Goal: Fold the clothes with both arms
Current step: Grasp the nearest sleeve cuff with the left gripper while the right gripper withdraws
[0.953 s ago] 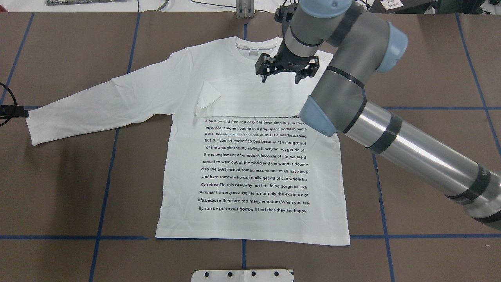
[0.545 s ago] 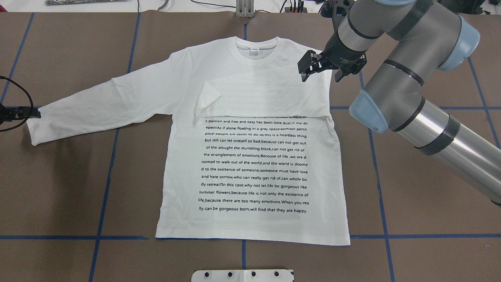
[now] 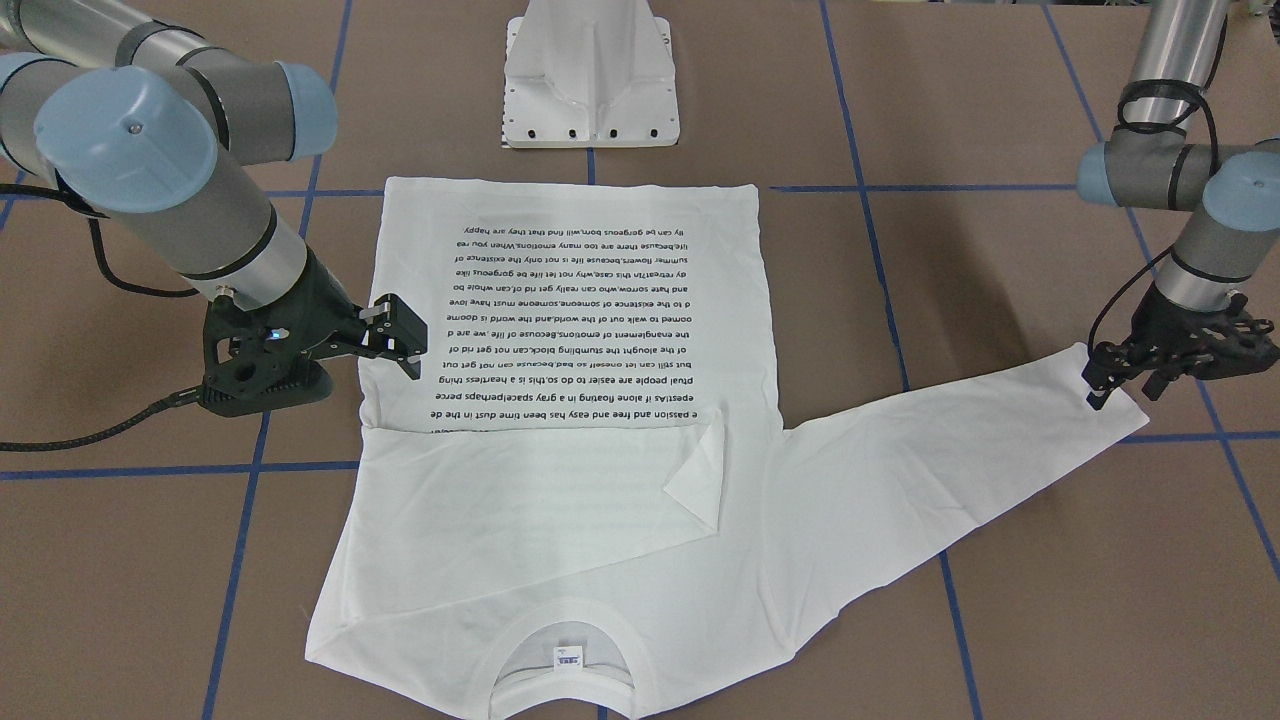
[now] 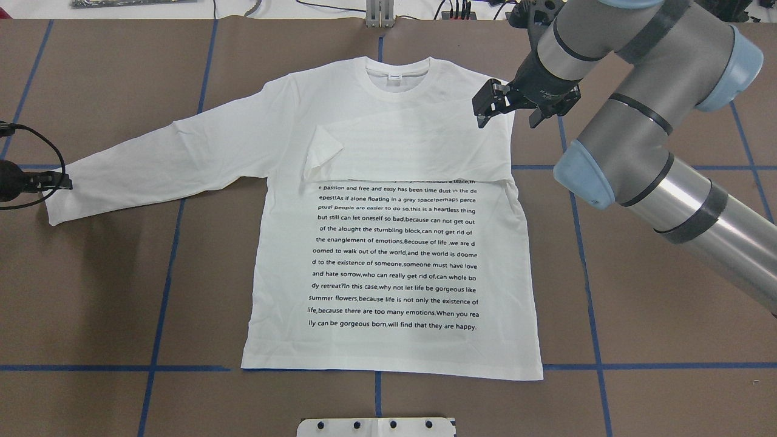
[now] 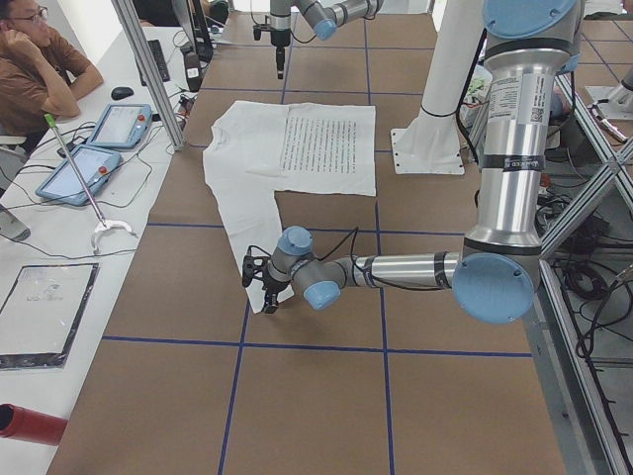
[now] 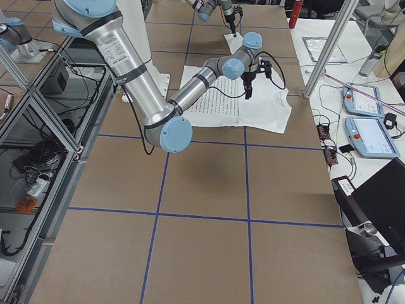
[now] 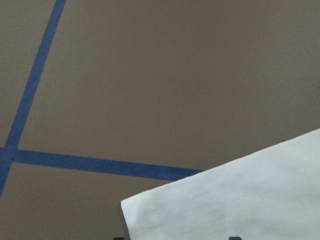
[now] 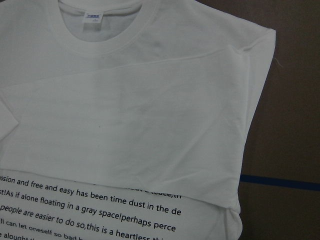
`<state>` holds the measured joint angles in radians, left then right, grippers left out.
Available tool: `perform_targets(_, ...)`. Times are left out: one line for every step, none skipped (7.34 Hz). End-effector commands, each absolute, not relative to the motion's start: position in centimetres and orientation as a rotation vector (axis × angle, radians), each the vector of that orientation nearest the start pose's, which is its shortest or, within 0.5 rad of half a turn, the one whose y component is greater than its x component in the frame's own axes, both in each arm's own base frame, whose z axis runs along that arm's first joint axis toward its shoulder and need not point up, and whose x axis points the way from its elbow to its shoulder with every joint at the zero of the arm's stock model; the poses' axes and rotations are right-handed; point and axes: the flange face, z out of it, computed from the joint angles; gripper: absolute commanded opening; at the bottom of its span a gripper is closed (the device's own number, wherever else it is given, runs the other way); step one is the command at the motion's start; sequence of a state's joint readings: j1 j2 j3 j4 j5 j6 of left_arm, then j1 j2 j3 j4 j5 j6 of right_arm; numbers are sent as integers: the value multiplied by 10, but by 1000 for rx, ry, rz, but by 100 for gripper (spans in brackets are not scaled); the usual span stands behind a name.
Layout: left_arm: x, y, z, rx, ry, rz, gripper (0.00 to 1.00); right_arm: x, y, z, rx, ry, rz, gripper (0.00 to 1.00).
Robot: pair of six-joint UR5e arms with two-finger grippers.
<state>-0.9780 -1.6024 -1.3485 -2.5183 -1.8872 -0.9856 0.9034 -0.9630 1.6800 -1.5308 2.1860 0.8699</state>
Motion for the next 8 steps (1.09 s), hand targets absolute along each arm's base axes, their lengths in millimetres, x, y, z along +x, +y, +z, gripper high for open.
perform_targets(215, -501, 662, 314, 746, -253, 47, -352, -571, 244, 121, -928, -44, 100)
perform_targets(214, -501, 662, 314, 747, -254, 42, -350, -573, 245, 121, -928, -40, 100)
perform_targets(213, -499, 663, 314, 746, -248, 42, -349, -573, 245, 122, -928, -38, 100)
perform_targets(212, -497, 665, 309, 744, -245, 42, -349, -573, 244, 123, -929, -39, 100)
perform_targets(210, -497, 664, 311, 744, -248, 36, -349, -573, 243, 124, -929, -39, 100)
perform_targets(211, -498, 658, 314, 750, -245, 14, -348, -574, 244, 123, -928, -38, 100)
perform_targets(211, -499, 650, 317, 754, -245, 0, -347, -574, 246, 123, -926, -37, 100)
perform_targets(214, -501, 630, 317, 757, -243, 0, -344, -575, 247, 122, -926, -32, 100)
